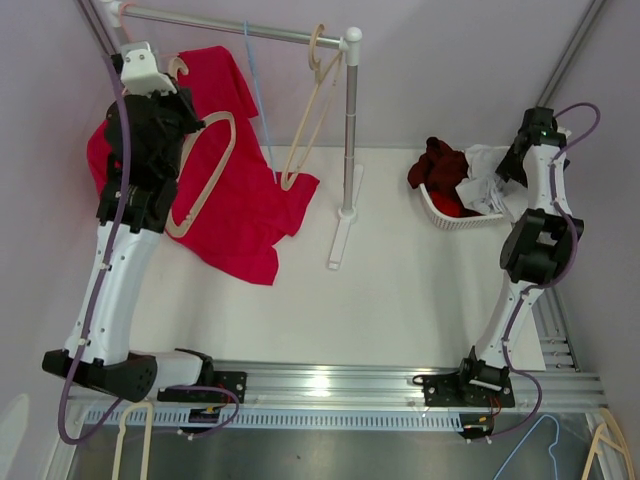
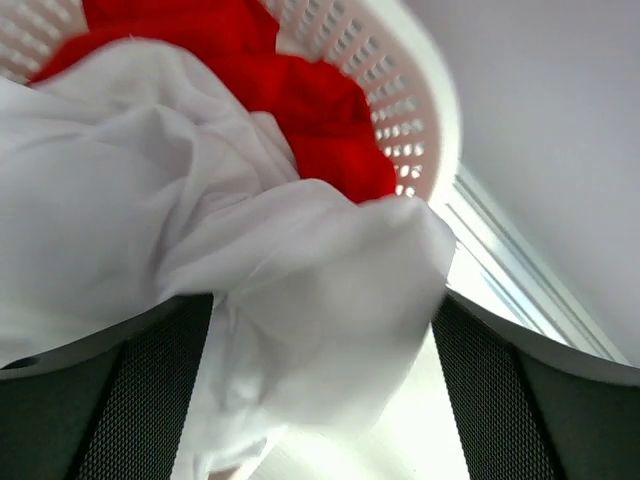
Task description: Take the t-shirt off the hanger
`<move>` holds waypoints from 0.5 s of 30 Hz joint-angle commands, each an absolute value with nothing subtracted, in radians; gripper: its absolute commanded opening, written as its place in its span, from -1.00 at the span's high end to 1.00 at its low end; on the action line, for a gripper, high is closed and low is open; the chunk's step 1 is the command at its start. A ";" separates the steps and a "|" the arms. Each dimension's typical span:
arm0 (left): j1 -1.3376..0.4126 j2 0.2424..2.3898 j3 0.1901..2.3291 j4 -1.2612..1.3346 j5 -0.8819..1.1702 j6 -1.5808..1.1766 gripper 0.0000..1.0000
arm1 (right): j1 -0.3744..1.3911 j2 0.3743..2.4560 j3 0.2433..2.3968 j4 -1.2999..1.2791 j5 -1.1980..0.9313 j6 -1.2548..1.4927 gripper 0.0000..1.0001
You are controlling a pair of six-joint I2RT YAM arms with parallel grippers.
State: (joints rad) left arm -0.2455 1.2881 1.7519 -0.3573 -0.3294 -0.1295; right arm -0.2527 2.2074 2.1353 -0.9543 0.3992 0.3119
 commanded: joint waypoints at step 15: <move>-0.215 1.417 1.758 0.018 -0.107 -0.044 0.99 | -0.253 1.663 1.896 -0.651 0.171 0.296 -0.99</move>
